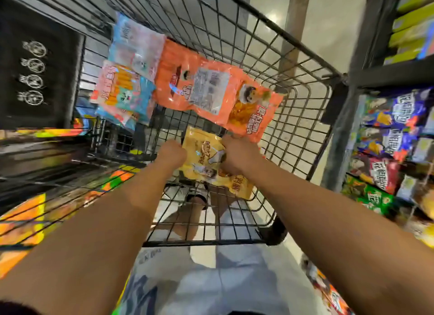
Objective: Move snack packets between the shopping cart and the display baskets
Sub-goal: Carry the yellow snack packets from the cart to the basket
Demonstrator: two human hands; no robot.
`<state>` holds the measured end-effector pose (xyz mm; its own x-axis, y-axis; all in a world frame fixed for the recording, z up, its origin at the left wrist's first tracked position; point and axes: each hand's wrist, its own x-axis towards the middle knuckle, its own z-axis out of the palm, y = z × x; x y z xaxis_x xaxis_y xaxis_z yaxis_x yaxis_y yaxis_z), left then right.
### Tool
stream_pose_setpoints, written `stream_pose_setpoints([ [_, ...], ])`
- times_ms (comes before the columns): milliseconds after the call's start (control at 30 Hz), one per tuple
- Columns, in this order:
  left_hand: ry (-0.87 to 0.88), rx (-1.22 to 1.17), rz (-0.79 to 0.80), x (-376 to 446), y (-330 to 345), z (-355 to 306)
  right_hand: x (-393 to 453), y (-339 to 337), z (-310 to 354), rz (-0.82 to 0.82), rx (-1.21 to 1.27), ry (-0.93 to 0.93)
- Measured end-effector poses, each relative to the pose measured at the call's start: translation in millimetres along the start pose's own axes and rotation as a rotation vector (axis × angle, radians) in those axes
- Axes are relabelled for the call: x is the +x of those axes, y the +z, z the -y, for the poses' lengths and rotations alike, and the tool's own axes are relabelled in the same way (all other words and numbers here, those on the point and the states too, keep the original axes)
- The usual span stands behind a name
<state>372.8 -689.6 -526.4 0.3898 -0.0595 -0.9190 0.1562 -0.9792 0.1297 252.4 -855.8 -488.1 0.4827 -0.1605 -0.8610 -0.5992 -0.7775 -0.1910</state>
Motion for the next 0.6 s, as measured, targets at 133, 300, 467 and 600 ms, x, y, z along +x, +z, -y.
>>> stream_pose_setpoints([
  [133, 0.016, 0.064, 0.047, 4, -5, -3, 11, 4, 3, 0.024, -0.019, 0.013],
  [300, 0.063, 0.04, 0.048, -7, -4, 0, 13, 5, 6, 0.075, -0.029, 0.013],
  [467, 0.142, -0.073, 0.153, -30, -22, 11, -4, 7, -6, 0.084, 0.149, -0.053],
  [600, 0.286, -0.071, 0.202, -63, -40, 0, -36, -4, -18, 0.01, 0.302, -0.118],
])
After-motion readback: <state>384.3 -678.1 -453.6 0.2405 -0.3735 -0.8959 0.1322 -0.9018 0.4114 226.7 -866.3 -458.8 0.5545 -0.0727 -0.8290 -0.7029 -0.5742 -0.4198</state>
